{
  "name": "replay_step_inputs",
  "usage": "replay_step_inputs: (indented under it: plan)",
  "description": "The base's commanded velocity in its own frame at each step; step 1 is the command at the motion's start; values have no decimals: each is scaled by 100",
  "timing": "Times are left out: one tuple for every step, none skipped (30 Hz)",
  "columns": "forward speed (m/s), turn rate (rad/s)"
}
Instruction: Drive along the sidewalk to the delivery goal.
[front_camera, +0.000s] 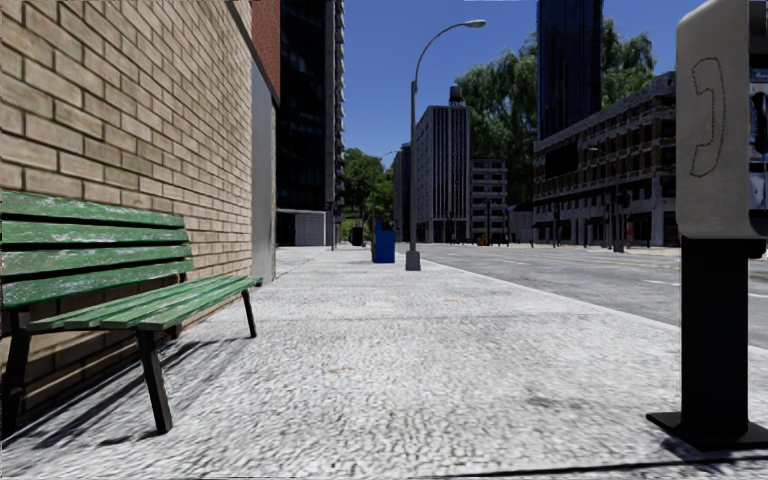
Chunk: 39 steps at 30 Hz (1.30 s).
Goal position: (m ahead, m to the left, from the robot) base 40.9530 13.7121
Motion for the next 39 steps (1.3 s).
replay_step_inputs:
  plan:
    - [200, -25]
    - [200, 0]
    - [200, 0]
    - [200, 0]
    - [200, 0]
    - [200, 0]
    - [200, 0]
    - [200, 0]
    - [200, 0]
    - [200, 0]
    - [200, 0]
    - [200, 0]
    - [200, 0]
    - [200, 0]
    - [200, 0]
    - [200, 0]
    - [200, 6]
    - [200, 18]
    - [200, 18]
    - [200, 30]
    - [200, 33]
    - [200, 34]
    - [200, 34]
    - [200, 34]
    - [200, 34]
    - [200, 34]
    - [200, 34]
    - [200, 29]
    - [200, 22]
    - [200, 21]
    - [200, 21]
    - [200, 31]
    - [200, 37]
    - [200, 38]
    - [200, 38]
    - [200, 31]
    - [200, 0]
    - [200, 0]
    - [200, 0]
